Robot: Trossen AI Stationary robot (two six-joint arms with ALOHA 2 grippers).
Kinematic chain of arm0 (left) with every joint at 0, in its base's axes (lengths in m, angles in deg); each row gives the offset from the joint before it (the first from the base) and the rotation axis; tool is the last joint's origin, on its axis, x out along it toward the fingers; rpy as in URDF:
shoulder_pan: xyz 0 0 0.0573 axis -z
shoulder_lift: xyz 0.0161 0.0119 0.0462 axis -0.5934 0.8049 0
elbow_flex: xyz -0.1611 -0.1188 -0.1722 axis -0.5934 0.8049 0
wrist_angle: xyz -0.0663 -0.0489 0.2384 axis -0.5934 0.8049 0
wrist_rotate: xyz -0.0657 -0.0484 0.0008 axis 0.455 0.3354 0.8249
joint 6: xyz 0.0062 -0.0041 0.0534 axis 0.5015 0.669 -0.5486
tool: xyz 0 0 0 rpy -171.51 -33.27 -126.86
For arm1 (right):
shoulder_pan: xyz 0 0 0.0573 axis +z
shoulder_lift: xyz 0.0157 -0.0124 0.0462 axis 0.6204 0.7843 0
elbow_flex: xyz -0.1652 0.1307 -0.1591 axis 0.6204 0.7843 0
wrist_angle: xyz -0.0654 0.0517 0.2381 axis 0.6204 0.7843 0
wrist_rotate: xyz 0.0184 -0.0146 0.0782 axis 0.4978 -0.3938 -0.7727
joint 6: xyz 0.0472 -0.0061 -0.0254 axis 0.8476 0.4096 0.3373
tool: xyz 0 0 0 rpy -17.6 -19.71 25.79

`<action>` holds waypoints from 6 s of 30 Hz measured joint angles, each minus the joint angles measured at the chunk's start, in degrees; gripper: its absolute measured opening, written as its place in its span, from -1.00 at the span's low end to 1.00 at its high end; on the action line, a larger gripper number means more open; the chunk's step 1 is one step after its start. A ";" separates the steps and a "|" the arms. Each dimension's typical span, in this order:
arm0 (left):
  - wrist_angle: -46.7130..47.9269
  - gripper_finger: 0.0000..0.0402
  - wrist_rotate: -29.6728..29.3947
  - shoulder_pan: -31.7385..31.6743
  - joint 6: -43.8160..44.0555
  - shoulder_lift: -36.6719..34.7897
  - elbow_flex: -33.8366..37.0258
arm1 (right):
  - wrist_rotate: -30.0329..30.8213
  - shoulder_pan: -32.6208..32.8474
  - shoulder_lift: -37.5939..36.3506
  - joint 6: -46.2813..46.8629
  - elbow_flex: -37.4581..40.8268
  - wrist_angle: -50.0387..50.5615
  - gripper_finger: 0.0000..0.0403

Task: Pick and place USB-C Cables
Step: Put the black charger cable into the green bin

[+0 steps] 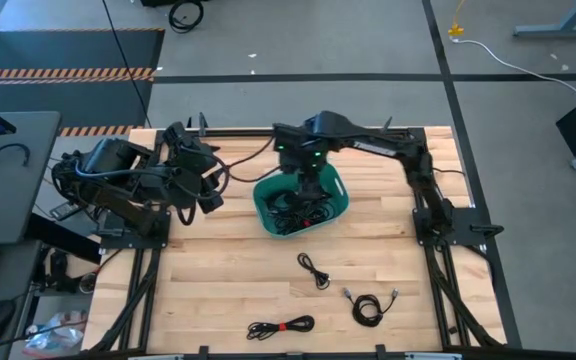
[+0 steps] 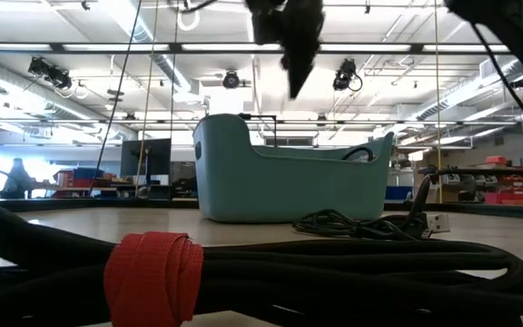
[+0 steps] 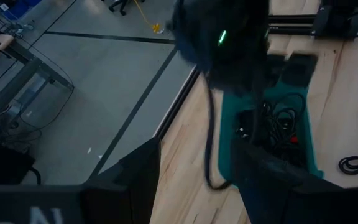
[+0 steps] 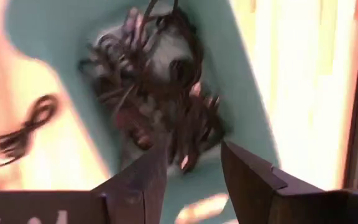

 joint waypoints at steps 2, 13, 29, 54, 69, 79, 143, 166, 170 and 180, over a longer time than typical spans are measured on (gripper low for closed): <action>-0.01 -0.01 0.00 -0.01 -0.04 0.00 0.00 | -1.12 0.56 -2.28 4.14 0.02 -0.31 -0.22; -0.01 -0.01 0.00 0.00 -0.63 0.00 0.00 | -8.29 7.65 -14.38 20.66 0.04 -0.23 -0.22; -0.01 -0.01 -0.02 -0.02 -0.61 0.00 0.00 | -1.13 25.85 -19.28 45.61 1.19 -0.35 -0.22; -0.16 -0.01 0.01 -0.02 0.37 0.15 -0.02 | -8.17 49.44 -19.44 83.16 41.46 -19.36 -0.21; -0.05 -0.01 5.87 0.06 -1.97 0.15 -0.02 | -12.07 51.46 -19.44 95.62 60.92 -38.83 0.23; -0.03 -0.01 5.88 0.04 -2.99 0.15 -0.02 | -12.68 52.13 -19.44 94.81 68.34 -41.73 0.23; -0.23 -0.01 5.84 0.04 0.05 0.17 -0.02 | 3.43 8.46 -32.16 32.31 48.37 -43.41 -0.89; -0.53 -0.01 5.57 0.04 1.16 0.17 -0.02 | -8.46 2.82 -18.73 25.61 48.15 -57.70 -0.89; -0.53 -0.01 5.60 0.03 1.12 0.17 -0.02 | -8.35 2.82 -15.34 24.77 45.75 -57.97 -0.89; -0.51 -0.01 5.60 0.04 1.11 0.17 -0.02 | -3.13 3.21 -4.24 20.70 34.25 -45.20 -0.89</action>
